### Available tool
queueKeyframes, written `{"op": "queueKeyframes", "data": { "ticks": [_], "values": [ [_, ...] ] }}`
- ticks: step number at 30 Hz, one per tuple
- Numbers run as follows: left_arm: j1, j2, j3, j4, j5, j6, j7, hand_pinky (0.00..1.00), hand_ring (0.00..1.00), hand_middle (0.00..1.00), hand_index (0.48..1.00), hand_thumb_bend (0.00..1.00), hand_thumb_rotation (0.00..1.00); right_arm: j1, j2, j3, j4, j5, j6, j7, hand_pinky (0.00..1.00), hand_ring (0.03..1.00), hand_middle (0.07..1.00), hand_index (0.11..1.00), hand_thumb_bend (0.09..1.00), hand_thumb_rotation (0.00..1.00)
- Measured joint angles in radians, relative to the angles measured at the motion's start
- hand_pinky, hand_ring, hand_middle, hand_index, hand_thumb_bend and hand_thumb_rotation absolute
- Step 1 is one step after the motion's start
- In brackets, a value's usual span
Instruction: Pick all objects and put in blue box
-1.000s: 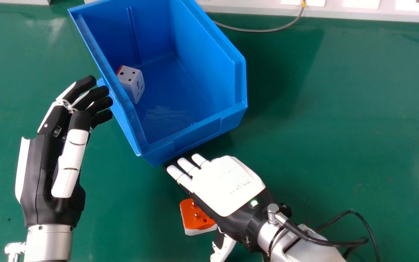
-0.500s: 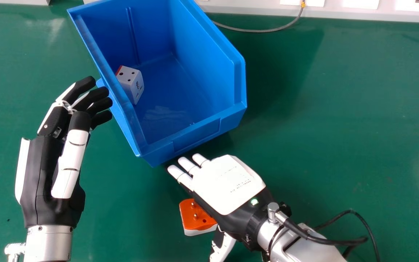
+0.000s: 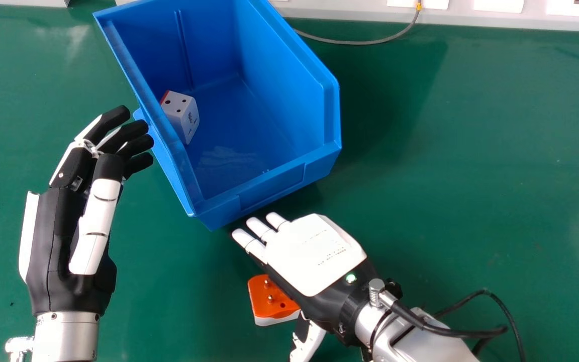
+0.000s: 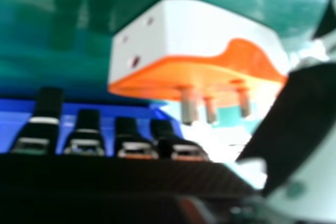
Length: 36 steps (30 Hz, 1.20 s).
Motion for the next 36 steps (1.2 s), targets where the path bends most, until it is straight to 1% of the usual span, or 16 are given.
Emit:
{"op": "queueKeyframes", "data": {
  "ticks": [20,24,36],
  "values": [
    [0.003,0.0,0.001,0.001,0.0,0.0,0.001,0.77,0.78,0.78,0.789,0.64,0.69,-0.003,-0.002,0.006,-0.004,0.0,0.006,0.009,0.83,0.956,0.978,0.954,0.949,0.31],
    [0.003,0.0,0.001,0.001,0.001,-0.001,0.001,0.77,0.78,0.78,0.789,0.64,0.69,-0.003,-0.003,0.006,-0.004,0.001,0.005,0.012,0.82,0.955,0.977,0.954,0.946,0.3],
    [0.004,0.0,-0.001,0.001,0.002,-0.001,0.002,0.76,0.77,0.77,0.785,0.66,0.69,-0.008,-0.007,0.011,-0.003,0.001,0.005,0.015,0.82,0.954,0.977,0.953,0.947,0.31]
  ]
}}
